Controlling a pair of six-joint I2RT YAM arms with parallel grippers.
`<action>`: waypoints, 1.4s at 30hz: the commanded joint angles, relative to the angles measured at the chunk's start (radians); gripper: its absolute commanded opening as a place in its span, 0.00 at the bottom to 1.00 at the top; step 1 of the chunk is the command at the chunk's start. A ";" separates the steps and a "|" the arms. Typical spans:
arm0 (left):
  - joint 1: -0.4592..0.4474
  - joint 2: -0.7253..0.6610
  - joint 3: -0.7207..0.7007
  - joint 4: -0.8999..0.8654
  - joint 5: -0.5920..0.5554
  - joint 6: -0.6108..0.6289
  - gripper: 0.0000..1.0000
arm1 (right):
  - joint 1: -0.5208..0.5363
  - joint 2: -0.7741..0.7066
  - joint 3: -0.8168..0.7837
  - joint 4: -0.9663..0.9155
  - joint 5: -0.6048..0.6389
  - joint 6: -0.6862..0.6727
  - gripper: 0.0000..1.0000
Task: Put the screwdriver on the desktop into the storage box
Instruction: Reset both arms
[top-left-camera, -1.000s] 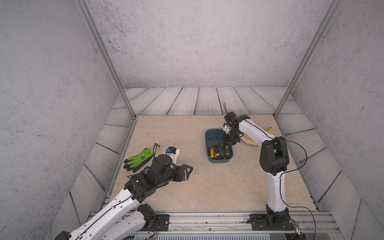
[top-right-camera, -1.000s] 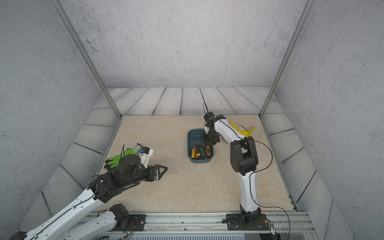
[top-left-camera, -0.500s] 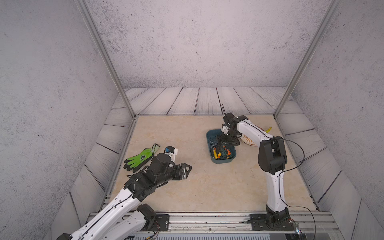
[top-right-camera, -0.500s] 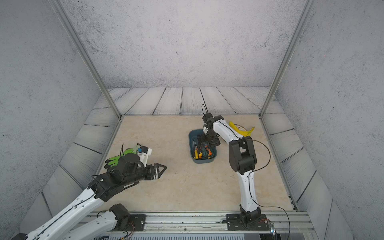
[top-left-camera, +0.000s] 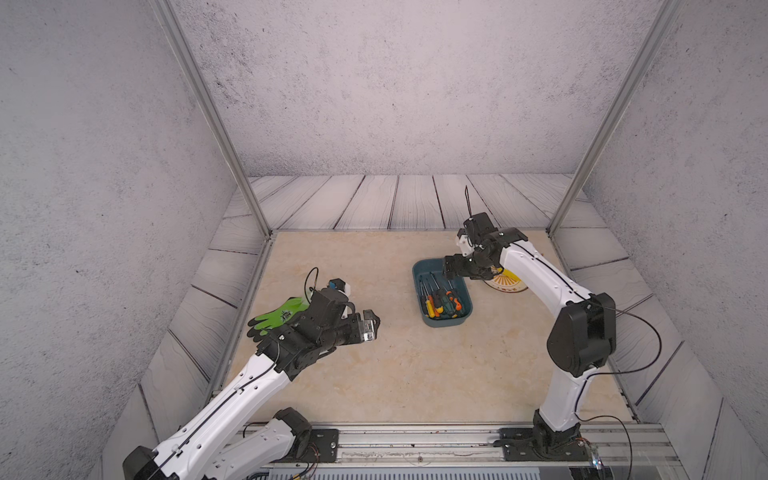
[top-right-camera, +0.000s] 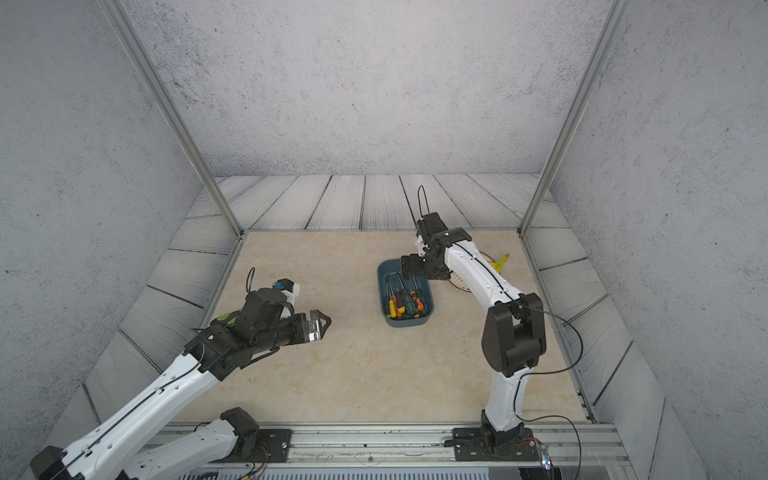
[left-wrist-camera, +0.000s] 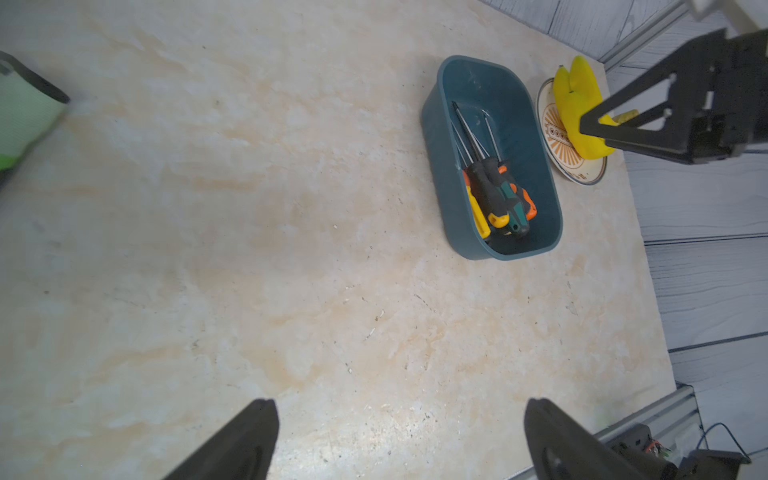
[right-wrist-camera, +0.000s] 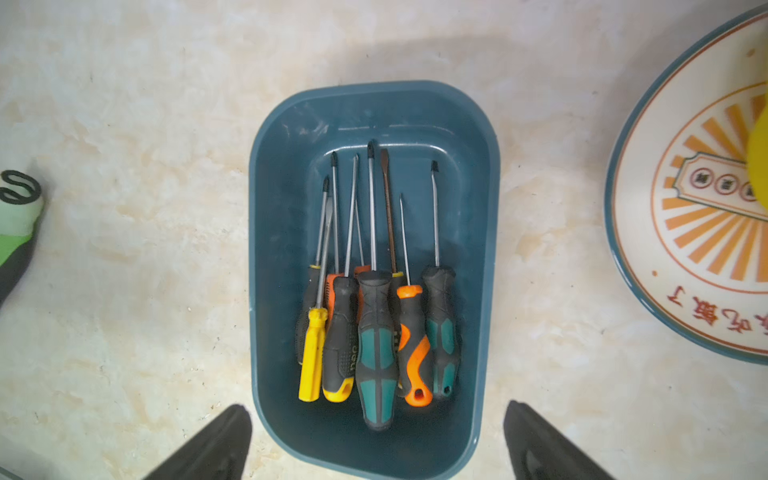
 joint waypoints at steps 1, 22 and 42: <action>0.046 0.036 0.067 -0.057 -0.065 0.061 0.99 | -0.012 -0.105 -0.061 0.064 0.072 0.014 1.00; 0.547 0.212 -0.041 0.316 -0.325 0.409 0.97 | -0.263 -0.751 -1.084 1.052 0.603 -0.234 1.00; 0.650 0.403 -0.428 1.150 -0.293 0.538 0.93 | -0.284 -0.298 -1.404 1.967 0.392 -0.299 1.00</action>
